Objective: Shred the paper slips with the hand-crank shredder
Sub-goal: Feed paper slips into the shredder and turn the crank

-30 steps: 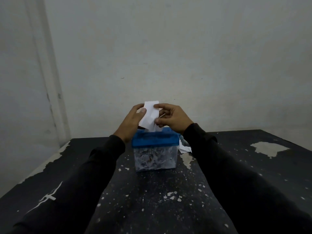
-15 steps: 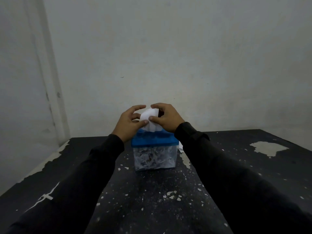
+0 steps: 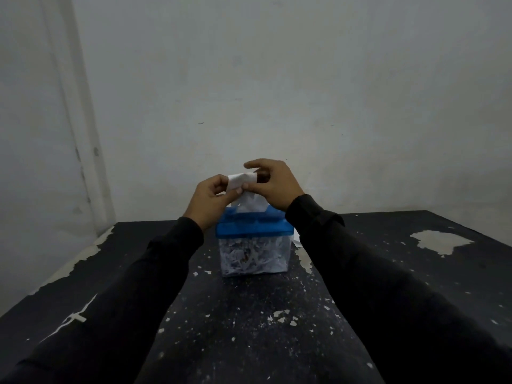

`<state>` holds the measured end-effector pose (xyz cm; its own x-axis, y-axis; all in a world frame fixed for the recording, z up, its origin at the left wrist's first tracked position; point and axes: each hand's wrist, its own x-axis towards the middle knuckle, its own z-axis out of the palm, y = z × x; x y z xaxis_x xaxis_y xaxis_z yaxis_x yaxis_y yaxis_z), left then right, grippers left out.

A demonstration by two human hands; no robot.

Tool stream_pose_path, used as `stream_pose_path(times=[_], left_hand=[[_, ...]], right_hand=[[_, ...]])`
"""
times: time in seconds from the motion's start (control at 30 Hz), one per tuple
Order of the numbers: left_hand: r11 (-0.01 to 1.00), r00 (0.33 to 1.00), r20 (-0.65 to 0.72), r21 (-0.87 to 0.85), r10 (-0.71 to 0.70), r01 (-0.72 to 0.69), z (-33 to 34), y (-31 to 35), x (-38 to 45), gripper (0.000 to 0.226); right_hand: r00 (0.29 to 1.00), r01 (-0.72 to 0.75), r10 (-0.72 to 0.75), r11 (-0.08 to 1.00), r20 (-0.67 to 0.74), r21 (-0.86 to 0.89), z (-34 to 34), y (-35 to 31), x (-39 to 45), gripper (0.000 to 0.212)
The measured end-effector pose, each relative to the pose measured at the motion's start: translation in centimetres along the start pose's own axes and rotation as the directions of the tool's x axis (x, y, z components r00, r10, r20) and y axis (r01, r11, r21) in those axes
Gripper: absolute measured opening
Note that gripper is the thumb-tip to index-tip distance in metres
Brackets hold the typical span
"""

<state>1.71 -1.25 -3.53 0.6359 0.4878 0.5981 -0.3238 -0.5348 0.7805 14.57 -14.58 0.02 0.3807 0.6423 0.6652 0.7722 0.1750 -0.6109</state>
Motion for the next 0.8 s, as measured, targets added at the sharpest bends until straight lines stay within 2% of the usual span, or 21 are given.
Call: stream_pose_path(times=[0.1,0.17,0.23,0.3,0.43,0.53,0.67,0.8], left_hand=[[0.997,0.998,0.038,-0.054,-0.052,0.054,0.0,-0.3,-0.4,0.018],[0.997,0.996,0.059,-0.033,-0.064,0.066,0.1,-0.6,-0.6,0.017],[0.998,0.997,0.056,0.025,-0.058,0.057,-0.1,-0.9,-0.4,0.010],[0.997,0.997,0.043,0.036,-0.069,0.068,-0.1,-1.1,-0.3,0.007],[0.995,0.995,-0.013,0.003,-0.096,0.096,0.2,-1.1,-0.2,0.005],[0.993,0.993,0.009,-0.002,-0.117,0.117,0.1,-1.3,0.0,0.012],[0.990,0.990,0.055,0.071,-0.128,0.124,-0.3,-1.8,-0.1,0.018],[0.988,0.991,0.065,0.113,-0.114,0.106,-0.4,-1.9,0.0,0.013]], right_hand=[[0.994,-0.103,0.102,0.994,0.027,0.025,-0.1,0.7,-0.3,0.023],[0.995,-0.092,0.091,0.996,0.026,0.015,-0.3,0.7,-0.4,0.011],[0.998,-0.059,0.059,0.998,0.017,0.004,-0.3,0.9,-0.4,0.008],[0.998,-0.052,0.051,0.999,0.035,0.003,-0.3,1.2,-0.4,0.010],[0.986,-0.136,0.139,0.990,0.090,-0.039,-0.3,1.8,-0.5,0.034],[0.986,-0.141,0.147,0.987,0.079,-0.082,-0.3,2.1,-0.7,0.026],[0.991,-0.116,0.119,0.992,0.056,-0.059,0.0,2.3,-0.9,0.032],[0.993,-0.097,0.103,0.991,0.065,-0.096,0.2,2.6,-0.8,0.032]])
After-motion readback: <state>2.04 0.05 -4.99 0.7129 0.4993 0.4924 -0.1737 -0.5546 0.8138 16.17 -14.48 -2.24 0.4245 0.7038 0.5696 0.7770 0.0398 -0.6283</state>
